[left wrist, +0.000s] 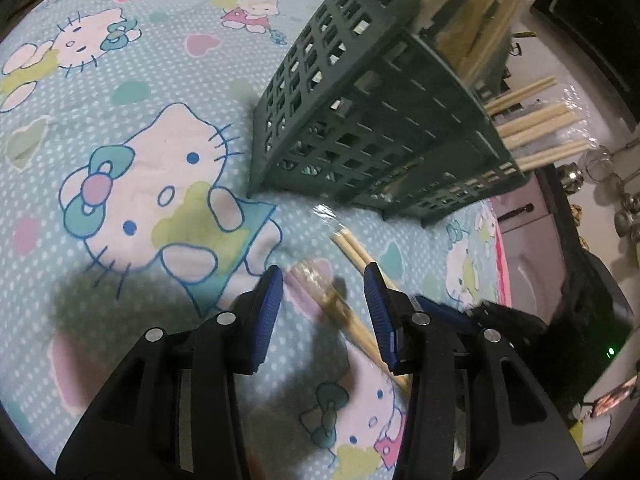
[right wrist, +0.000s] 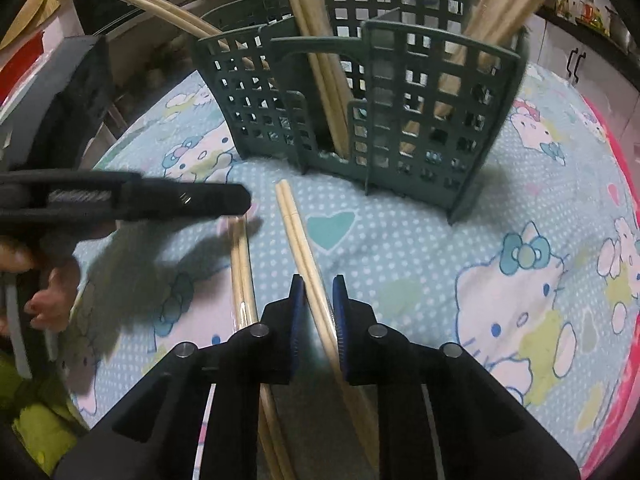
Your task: Organize utensils
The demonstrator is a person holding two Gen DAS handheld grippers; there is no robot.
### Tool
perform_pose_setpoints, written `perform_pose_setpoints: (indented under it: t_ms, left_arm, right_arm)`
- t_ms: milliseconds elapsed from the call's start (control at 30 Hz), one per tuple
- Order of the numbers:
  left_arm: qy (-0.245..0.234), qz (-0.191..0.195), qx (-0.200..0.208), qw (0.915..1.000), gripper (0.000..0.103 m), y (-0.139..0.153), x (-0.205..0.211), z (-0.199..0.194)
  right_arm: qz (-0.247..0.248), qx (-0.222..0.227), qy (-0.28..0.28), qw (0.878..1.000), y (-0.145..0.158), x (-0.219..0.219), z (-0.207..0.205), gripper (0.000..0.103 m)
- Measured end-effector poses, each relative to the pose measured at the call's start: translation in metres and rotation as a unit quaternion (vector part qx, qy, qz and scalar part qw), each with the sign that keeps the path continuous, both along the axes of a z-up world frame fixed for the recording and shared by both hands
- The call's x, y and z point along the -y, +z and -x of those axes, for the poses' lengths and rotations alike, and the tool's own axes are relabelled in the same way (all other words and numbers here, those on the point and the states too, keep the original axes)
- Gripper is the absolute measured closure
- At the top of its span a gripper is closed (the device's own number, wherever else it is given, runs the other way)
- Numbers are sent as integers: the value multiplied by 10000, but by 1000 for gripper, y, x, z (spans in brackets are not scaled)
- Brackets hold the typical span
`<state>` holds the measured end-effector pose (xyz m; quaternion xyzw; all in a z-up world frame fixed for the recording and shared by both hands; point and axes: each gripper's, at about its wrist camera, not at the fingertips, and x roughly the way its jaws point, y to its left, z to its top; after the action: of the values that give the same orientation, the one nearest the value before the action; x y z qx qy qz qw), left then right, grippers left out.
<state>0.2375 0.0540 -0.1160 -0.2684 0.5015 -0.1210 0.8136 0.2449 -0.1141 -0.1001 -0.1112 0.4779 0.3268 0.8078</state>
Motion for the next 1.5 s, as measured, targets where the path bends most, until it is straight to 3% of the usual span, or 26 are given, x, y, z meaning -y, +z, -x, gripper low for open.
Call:
perform_pose_setpoints:
  t_ms: [133,300,700,833,1167,1367,1500]
  left_arm:
    - [28,-169,-8,9999,70,0,3,-5]
    - [77,-382,-71,9992,93,-3,1,-10]
    - [86,73,58,9999,102,-4,-31,6]
    - [72,168,222,9996,103,5,-37,20]
    - [-130,381,854,9955,103,48,-25,48]
    - [-376,357,1341,9896,103,92,-1,56]
    - [-517,288,1662,9843,103,124,12,62]
  right_arm:
    - [45,-26,23,10000,3,7,5,94]
    - [118,-70,164,9998,5,10,8,94]
    - [381,-148,478,9980,10,-36,-14,92]
    - [350,-84,578,9977,14,-35,-5,97]
    - [-796,501,199,9954,66,19,46,97]
    - [-1322,1185,-275,9837,100,57,71,97]
    - [-1618,1717,-616,9698,120,74,80,97]
